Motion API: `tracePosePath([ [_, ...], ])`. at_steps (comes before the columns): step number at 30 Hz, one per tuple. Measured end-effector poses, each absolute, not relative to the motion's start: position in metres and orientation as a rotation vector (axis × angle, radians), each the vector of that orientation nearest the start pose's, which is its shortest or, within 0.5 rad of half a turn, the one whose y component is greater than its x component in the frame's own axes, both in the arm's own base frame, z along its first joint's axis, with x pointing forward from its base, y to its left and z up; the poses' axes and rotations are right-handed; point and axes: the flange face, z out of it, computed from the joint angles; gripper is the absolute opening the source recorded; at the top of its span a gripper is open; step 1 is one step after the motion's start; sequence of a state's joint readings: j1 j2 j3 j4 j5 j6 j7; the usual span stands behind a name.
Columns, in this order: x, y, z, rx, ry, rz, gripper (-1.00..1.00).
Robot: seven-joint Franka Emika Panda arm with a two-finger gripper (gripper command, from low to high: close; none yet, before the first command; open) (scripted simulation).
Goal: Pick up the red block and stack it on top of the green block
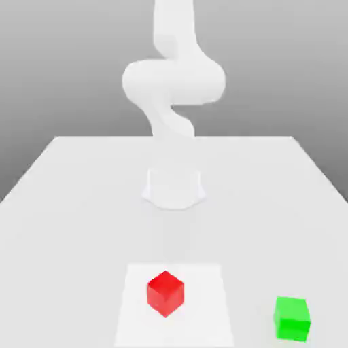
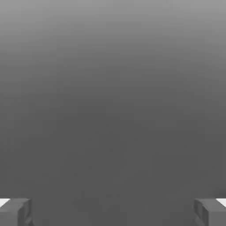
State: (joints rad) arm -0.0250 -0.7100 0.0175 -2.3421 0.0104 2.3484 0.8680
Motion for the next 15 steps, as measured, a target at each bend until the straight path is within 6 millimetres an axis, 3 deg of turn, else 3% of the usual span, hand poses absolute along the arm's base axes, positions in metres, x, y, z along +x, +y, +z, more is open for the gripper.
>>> tracePosePath([
  [3, 0.417, -0.003, 0.596, -2.439, 1.304, -0.779, 0.0],
  [7, 0.447, -0.007, 0.508, -2.422, 1.504, -0.603, 0.0],
  [11, 0.457, -0.011, 0.419, -2.389, 1.704, -0.43, 0.0],
  [15, 0.45, -0.014, 0.331, -2.34, 1.904, -0.258, 0.0],
])
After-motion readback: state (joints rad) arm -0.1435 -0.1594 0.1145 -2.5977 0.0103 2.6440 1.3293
